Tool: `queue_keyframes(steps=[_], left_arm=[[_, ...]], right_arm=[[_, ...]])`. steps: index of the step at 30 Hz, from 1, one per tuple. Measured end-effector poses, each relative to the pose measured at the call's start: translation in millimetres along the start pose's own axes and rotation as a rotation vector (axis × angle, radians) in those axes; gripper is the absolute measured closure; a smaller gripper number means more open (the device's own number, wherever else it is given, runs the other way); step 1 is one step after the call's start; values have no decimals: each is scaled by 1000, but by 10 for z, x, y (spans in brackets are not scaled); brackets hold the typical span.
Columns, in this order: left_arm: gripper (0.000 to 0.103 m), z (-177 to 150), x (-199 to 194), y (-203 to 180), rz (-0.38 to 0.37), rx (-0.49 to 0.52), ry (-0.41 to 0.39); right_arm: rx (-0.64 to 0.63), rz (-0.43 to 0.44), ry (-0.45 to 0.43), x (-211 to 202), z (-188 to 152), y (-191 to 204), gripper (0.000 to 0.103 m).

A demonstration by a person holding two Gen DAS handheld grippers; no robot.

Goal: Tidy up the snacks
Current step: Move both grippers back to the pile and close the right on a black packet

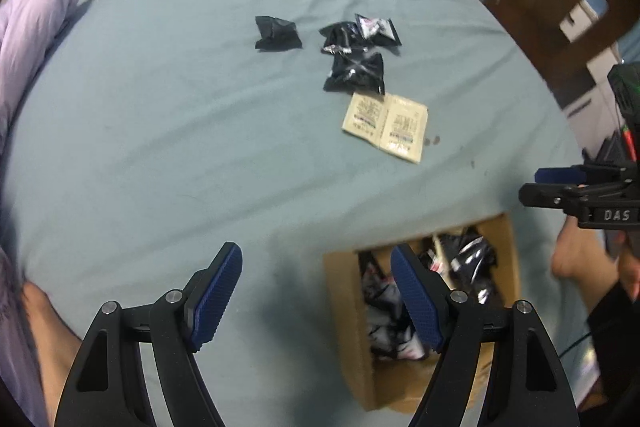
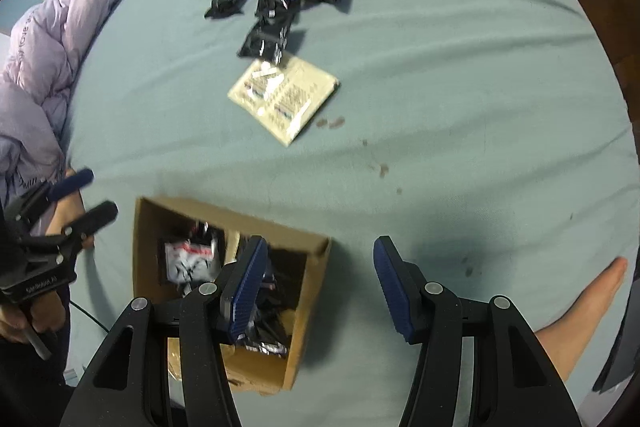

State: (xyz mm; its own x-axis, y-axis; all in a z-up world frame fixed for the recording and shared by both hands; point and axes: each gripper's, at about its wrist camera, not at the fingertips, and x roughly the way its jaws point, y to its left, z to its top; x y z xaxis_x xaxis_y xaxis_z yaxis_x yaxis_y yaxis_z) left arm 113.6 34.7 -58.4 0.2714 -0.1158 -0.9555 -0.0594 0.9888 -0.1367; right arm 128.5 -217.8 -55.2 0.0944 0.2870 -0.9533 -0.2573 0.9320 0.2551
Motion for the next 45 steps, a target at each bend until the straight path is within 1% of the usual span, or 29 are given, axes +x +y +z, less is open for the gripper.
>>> queue_keyframes(steps=[5,7,10,12,13,16,19,20,22,26,28,31,33,34,36,38,39,45], left_arm=[[25,204,20,55,19,-18,-8],[25,291,54,80,30,-14,-1],[25,433,119,81,61,35,1],[25,556,201,77,118,87,7],[25,611,240,97,136,98,12],[25,826,378,171,171,104,13],[25,1037,541,217,201,109,18],[25,1083,578,223,200,109,20],[25,1138,639,253,170,91,19],[25,1108,698,289,120,68,34],[25,1079,717,288,128,78,29],[25,1040,712,306,157,85,20],[25,1030,692,343,154,69,14],[25,1031,685,364,152,56,13],[25,1035,677,402,150,36,10],[25,1044,682,437,151,25,6],[25,1042,684,447,152,21,5],[25,1073,792,499,155,4,11]], right_arm=[[1,-18,0,20,383,-26,49],[-18,-29,-17,18,584,15,49],[-68,-51,-54,24,864,147,49],[-96,-56,-63,88,1025,246,49],[-112,-53,-60,154,1113,315,49],[-156,-48,-5,453,1333,522,49],[-177,-24,7,708,1496,669,49],[-179,-22,12,796,1532,703,49],[-170,-26,25,964,1597,728,49],[-146,-48,56,1236,1661,725,49],[-126,-42,32,1276,1689,726,44],[-85,-41,-11,1310,1701,720,44],[-86,-60,-36,1340,1672,739,44],[-94,-70,-43,1362,1646,759,45],[-107,-71,-63,1357,1602,789,54],[-135,-73,-76,1318,1541,792,56],[-150,-68,-83,1287,1510,775,62],[-137,-16,-134,938,1295,370,62]])
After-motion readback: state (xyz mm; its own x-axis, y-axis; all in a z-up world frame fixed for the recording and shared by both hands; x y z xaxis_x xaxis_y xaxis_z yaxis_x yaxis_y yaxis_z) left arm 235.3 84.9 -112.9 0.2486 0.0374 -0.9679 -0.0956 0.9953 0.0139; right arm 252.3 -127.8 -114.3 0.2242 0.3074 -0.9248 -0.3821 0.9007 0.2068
